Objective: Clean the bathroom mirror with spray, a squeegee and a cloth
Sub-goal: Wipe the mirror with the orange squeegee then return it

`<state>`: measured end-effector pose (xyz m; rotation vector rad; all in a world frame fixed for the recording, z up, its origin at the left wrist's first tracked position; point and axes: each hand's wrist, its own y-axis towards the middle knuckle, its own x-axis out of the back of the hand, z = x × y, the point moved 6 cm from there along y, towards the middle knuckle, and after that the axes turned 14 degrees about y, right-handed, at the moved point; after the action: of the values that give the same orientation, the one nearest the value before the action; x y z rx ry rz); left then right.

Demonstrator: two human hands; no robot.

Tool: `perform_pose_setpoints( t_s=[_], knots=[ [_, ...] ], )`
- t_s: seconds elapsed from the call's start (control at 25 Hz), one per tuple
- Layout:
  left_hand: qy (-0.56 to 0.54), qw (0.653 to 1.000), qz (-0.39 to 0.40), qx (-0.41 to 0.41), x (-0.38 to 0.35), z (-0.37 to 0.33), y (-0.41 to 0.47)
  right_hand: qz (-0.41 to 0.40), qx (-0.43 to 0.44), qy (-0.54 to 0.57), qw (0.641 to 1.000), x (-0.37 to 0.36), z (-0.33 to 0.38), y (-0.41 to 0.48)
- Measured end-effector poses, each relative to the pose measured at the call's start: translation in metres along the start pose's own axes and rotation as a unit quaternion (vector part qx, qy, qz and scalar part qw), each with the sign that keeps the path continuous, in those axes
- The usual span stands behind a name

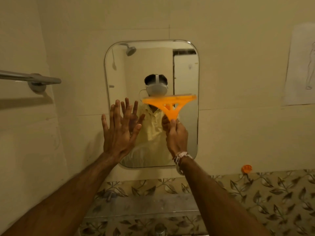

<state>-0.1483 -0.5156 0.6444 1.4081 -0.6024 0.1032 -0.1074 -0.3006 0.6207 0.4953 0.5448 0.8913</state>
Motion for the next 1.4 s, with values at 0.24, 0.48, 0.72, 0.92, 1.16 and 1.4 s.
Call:
perform_pose_setpoints(
  t_s=[0.24,0.48,0.72,0.92,1.16,1.4],
  knots=[
    [-0.004,1.000,-0.013,-0.008,-0.014,-0.009,-0.004,0.018,-0.029,-0.034,0.999,0.009,-0.018,0.015],
    [-0.002,1.000,-0.008,-0.014,-0.021,-0.015,-0.013,0.017,-0.109,-0.081,0.991,0.053,-0.099,-0.063],
    [-0.011,1.000,0.007,-0.011,-0.016,-0.024,-0.008,0.004,-0.092,-0.054,0.994,0.062,-0.074,-0.062],
    [-0.018,1.000,0.005,-0.017,-0.016,-0.028,-0.010,-0.025,-0.033,-0.055,0.998,0.056,-0.019,0.001],
    [-0.002,0.999,0.033,-0.013,-0.030,-0.023,-0.028,-0.009,-0.086,-0.070,0.994,0.066,-0.076,-0.035],
    [0.013,0.998,0.052,-0.019,-0.040,-0.027,-0.041,-0.017,-0.150,-0.075,0.986,0.085,-0.143,-0.100]
  ],
)
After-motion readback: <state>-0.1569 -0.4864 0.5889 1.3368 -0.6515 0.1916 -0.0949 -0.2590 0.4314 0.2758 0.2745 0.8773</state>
